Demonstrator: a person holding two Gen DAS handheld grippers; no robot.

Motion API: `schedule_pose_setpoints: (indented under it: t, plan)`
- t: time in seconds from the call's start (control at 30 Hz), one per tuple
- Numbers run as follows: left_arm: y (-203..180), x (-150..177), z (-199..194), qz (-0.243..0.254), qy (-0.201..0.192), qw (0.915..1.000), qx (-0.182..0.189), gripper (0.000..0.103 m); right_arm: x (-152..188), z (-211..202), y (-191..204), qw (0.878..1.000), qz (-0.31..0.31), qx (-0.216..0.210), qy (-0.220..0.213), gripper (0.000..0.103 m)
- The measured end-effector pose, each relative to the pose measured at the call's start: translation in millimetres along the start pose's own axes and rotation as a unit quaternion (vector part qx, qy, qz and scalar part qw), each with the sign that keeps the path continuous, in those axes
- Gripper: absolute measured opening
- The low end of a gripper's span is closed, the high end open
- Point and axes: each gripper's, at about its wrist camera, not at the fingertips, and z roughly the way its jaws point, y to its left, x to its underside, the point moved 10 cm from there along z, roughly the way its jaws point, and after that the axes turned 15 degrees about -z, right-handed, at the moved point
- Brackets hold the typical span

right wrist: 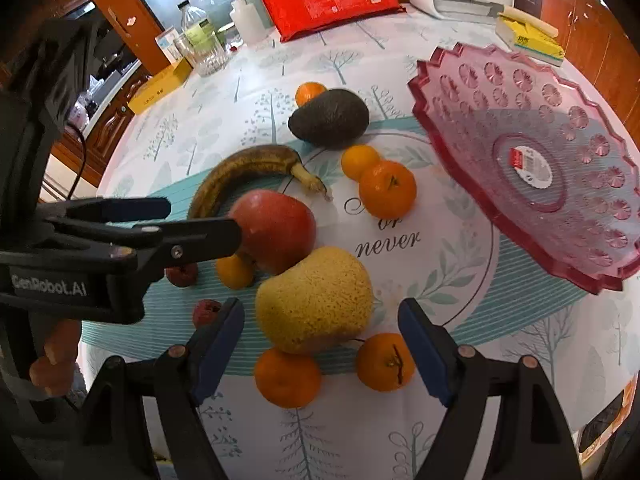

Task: Organize fruits
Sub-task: 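Grasp the red apple with the left tool while the right tool grasps the yellow pear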

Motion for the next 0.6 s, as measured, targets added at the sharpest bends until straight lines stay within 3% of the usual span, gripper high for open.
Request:
schedule_pose_setpoints:
  t: [0.6]
  plan:
    - [-10,-9,41,0.01,0.021,0.9992,-0.032,0.097,1,36,2,0.999,0.025,-0.038,0.02,0.08]
